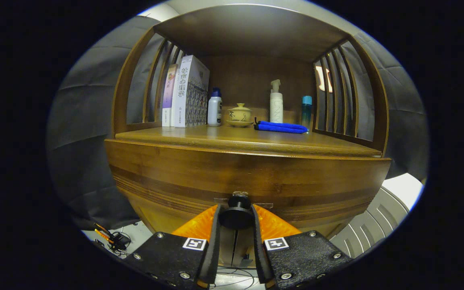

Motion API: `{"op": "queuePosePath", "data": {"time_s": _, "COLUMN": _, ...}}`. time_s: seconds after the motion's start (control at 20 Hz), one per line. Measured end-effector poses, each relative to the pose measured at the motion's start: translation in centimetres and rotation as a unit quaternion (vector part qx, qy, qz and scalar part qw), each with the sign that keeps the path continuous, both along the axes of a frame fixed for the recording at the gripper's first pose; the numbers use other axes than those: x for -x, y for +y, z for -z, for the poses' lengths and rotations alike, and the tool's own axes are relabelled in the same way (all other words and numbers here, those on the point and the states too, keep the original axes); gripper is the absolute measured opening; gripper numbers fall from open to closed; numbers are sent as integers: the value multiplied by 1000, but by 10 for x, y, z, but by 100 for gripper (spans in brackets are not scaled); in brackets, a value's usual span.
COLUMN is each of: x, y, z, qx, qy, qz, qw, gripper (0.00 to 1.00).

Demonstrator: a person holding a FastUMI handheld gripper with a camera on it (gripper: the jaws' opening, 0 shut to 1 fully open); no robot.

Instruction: Pull open the drawer, take out the items inside it, and place them on the countertop above the cabinet.

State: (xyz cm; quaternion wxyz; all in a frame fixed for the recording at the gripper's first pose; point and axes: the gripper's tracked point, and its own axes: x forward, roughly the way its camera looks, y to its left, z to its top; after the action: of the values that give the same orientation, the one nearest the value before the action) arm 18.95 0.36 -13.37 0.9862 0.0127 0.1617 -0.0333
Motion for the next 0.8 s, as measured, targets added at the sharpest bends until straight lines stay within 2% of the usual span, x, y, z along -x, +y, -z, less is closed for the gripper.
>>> {"op": "queuePosePath", "data": {"time_s": 0.8, "x": 0, "y": 0, "z": -1, "qx": 22, "qy": 14, "qz": -11, "qw": 1000, "gripper": 38}}
